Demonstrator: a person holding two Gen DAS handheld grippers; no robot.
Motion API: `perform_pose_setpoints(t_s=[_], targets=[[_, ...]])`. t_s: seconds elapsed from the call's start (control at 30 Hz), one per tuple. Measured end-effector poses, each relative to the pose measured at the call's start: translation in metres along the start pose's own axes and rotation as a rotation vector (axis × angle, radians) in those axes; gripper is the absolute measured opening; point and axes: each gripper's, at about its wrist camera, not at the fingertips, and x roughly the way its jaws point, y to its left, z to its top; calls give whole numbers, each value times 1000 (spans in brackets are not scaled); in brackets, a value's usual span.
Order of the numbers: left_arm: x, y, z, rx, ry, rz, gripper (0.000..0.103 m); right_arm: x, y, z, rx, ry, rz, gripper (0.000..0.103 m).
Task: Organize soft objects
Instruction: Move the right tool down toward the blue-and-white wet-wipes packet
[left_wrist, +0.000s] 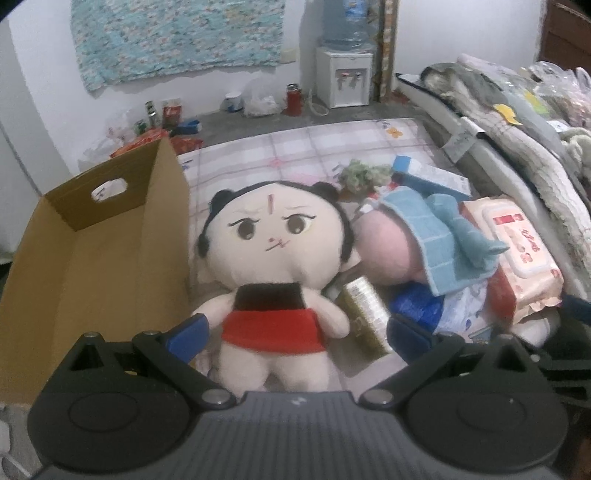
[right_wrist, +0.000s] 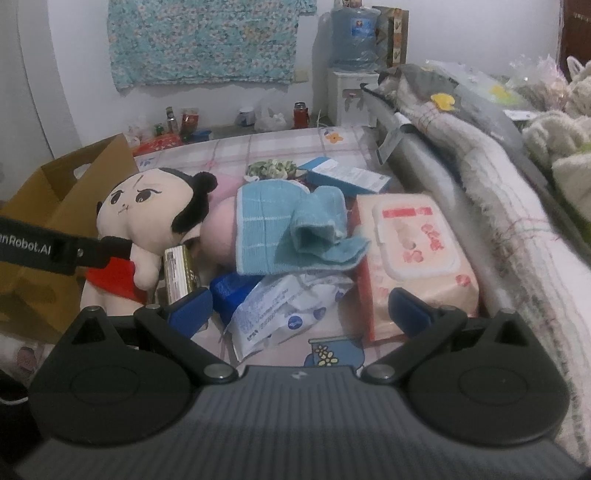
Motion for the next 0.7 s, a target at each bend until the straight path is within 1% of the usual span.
perform_pose_setpoints(t_s=[0.07, 0.1, 0.2, 0.27, 0.37, 0.43, 0.47, 0.5, 0.53, 0.57, 0.6, 0.63, 0.7], targets=[[-1, -3, -1, 14, -28, -29, 103, 2, -6, -6, 18, 2, 26, 102], [-2, -4, -2, 21, -55, -54, 103, 4, -10, -10, 33, 4, 40, 102], [-5, -11, -6, 53, -100, -126, 101, 10, -17, -20, 71, 16, 71, 102], [-4, -17, -7, 81, -113, -177, 95, 15, -20, -27, 93, 17, 88, 102], [-2, -30, -7, 122, -104, -252, 81, 20, -25, -33, 118, 13, 123, 100], [2, -39, -5, 145, -84, -311, 66, 23, -28, -34, 128, 8, 135, 92], [4, -42, -6, 149, -76, -330, 64, 25, -30, -34, 132, 9, 143, 83], [7, -46, -5, 156, -65, -352, 59, 27, -33, -34, 138, 12, 150, 72], [9, -50, -4, 160, -52, -364, 52, 29, -36, -34, 146, 18, 155, 69], [12, -53, -4, 165, -44, -370, 48, 31, -40, -34, 158, 22, 159, 63], [14, -56, -4, 173, -41, -371, 42, 32, -44, -34, 175, 25, 164, 57], [16, -59, -5, 187, -39, -370, 39, 33, -49, -35, 192, 27, 169, 55], [20, -64, -9, 222, -28, -360, 39, 37, -60, -36, 234, 32, 175, 48]])
